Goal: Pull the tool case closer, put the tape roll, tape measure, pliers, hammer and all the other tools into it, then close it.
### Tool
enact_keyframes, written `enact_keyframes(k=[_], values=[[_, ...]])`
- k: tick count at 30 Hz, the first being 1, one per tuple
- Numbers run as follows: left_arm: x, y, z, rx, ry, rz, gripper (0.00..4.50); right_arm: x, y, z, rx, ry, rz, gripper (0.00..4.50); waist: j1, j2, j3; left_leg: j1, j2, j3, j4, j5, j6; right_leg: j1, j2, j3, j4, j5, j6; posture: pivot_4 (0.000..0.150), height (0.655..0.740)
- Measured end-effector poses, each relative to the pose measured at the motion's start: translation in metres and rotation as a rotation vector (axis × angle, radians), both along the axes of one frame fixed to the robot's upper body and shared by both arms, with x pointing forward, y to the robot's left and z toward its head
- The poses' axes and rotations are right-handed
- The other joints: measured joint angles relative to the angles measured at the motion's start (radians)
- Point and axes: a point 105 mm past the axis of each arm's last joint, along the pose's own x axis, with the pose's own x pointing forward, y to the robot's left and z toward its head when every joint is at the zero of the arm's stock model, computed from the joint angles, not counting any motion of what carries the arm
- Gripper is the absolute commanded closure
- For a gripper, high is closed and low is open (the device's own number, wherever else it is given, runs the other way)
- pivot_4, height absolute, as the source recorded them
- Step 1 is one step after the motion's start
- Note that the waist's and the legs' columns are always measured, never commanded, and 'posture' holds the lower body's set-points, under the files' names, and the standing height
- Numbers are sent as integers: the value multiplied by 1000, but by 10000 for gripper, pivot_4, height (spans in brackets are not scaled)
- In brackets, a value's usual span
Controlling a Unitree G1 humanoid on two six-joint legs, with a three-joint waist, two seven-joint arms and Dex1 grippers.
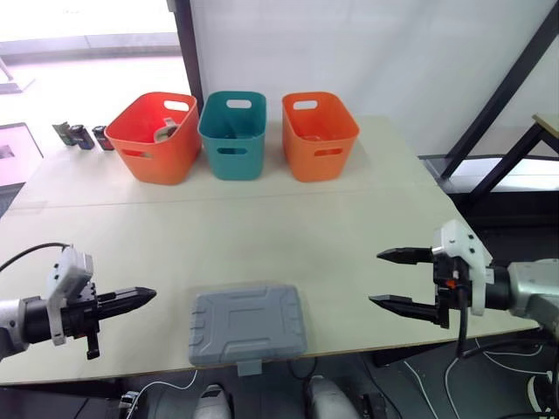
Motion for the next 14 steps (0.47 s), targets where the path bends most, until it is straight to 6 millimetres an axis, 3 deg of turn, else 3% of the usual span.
enact_keyframes(k=[14], values=[[-1,-3,-1,8,2,2,45000,1,7,-5,5,11,31,429,0,0,0,-1,0,0,9,0,0,3,-1,0,0,1,-2,1500,7400]])
